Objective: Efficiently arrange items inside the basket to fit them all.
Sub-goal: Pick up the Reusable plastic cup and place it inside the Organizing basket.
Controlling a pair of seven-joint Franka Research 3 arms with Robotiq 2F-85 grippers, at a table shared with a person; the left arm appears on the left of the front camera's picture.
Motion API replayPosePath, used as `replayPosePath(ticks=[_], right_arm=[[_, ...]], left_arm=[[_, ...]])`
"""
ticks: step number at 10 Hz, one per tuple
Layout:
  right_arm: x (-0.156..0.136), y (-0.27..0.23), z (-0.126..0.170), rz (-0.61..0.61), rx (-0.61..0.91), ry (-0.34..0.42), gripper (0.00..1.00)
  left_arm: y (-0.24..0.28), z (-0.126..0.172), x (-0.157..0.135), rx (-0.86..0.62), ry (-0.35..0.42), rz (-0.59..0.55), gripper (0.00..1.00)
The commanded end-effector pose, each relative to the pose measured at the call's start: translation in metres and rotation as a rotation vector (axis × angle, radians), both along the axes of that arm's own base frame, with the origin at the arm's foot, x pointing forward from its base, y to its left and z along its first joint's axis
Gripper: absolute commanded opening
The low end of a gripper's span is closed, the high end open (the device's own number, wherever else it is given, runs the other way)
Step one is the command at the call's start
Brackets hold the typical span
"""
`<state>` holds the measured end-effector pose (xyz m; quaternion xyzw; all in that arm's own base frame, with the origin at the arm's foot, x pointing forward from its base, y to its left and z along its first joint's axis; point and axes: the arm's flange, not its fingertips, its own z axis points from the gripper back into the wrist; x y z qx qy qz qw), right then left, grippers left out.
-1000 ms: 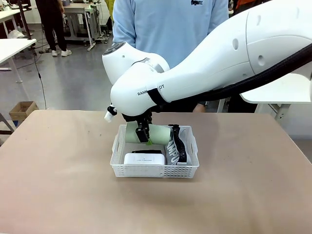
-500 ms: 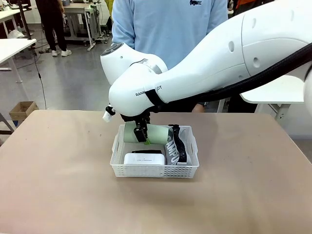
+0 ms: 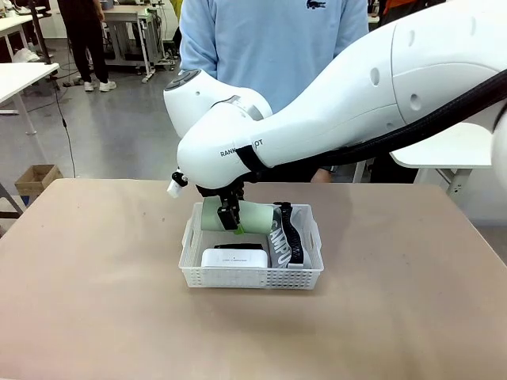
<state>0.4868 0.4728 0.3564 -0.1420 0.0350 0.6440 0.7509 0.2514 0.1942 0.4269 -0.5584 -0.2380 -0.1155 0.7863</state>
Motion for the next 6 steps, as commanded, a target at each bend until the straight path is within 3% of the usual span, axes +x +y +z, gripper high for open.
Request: replayPosePath(ticks=[1,6], right_arm=[[0.0016,0.0021,-0.0012,-0.019,-0.01,-0.048,1.0],[0.0007,-0.0003,-0.0014,-0.023,0.0,-0.071,1.0]], left_arm=[[-0.0011,0.0025,-0.0015,-0.018,-0.006,0.002,1.0],[-0.0011,0.0025,-0.0015,-0.018,-0.006,0.002,1.0]])
